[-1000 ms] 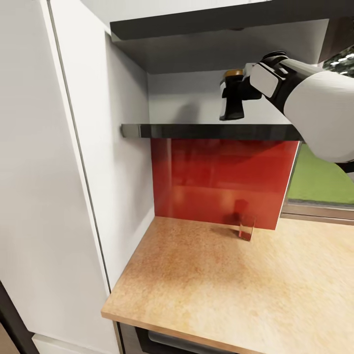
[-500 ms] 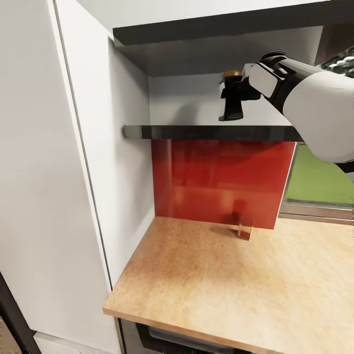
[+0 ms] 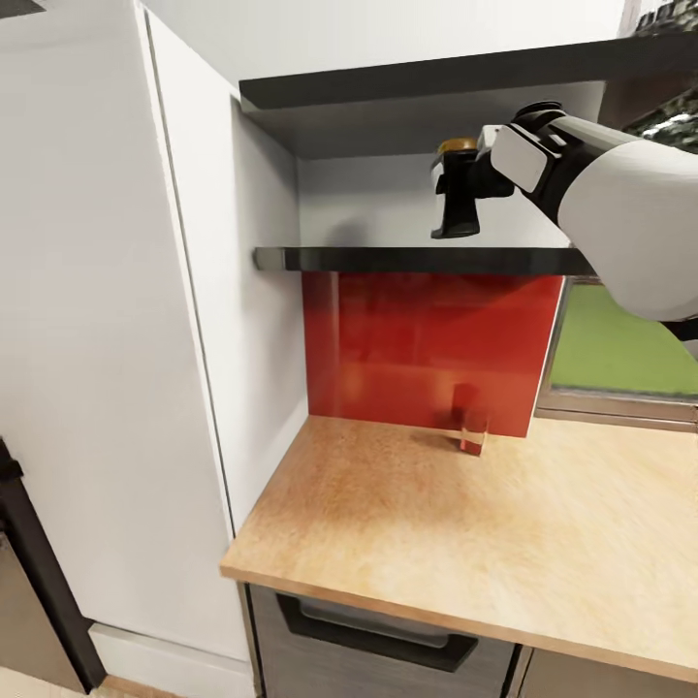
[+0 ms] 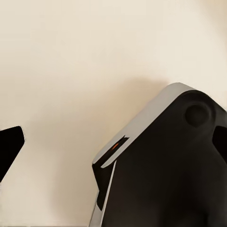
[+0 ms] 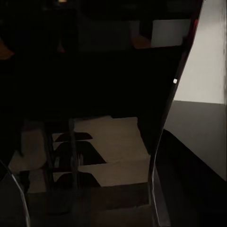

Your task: Set up a coffee station on the kitchen countertop: keep the coffee maker on the countertop, move the bottle of coffee from the kitchen shelf to the counter next to the coffee maker, place a paper coffee filter on top of the coffee maker, put the saucer next to the coffee maker with the coffee cup on the saucer, and place the electric kettle next to the coffee maker.

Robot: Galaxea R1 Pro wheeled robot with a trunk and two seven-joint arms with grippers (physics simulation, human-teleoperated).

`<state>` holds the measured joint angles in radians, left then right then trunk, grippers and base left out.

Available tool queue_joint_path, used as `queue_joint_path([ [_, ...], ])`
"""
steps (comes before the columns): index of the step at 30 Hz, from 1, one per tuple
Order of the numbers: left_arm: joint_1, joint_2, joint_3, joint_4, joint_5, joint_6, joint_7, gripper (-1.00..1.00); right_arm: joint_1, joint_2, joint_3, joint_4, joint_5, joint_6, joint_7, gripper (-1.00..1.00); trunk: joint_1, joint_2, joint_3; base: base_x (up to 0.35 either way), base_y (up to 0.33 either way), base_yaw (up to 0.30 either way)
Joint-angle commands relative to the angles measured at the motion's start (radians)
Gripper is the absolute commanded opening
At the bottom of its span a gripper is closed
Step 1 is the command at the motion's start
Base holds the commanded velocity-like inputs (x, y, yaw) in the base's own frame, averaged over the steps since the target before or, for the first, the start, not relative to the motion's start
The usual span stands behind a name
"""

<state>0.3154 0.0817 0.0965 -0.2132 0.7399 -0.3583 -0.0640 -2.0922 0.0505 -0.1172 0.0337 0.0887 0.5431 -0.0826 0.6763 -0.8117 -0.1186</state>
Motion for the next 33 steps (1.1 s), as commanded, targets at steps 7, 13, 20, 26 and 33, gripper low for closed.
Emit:
queue_joint_path([
  [7,0.000,0.000,0.006,-0.002,0.004,0.001,-0.007,1.00,-0.002,0.000,-0.009,0.002,0.008,0.003,-0.005,-1.00,0.000,-0.001,-0.001,-0.209,0.000,0.000],
  [13,0.001,0.000,0.006,-0.002,0.004,0.001,-0.007,1.00,-0.002,-0.001,-0.009,0.002,0.008,0.006,-0.005,-1.00,0.000,-0.001,-0.001,-0.209,0.000,0.000],
  [20,0.001,0.000,0.006,-0.002,0.004,0.001,-0.007,1.00,-0.002,-0.003,-0.010,0.002,0.008,0.009,0.004,-1.00,0.000,-0.001,-0.001,-0.209,0.000,0.000],
  [26,0.000,0.000,0.006,-0.002,0.004,0.002,-0.007,1.00,-0.002,-0.004,-0.010,0.002,0.007,0.012,0.009,-1.00,0.000,-0.001,-0.001,-0.208,0.000,0.000],
  [33,0.000,0.000,0.006,-0.003,0.004,0.002,-0.007,1.00,-0.002,-0.020,-0.014,0.002,-0.018,0.057,0.102,-1.00,0.000,-0.001,-0.001,-0.120,0.000,0.000],
])
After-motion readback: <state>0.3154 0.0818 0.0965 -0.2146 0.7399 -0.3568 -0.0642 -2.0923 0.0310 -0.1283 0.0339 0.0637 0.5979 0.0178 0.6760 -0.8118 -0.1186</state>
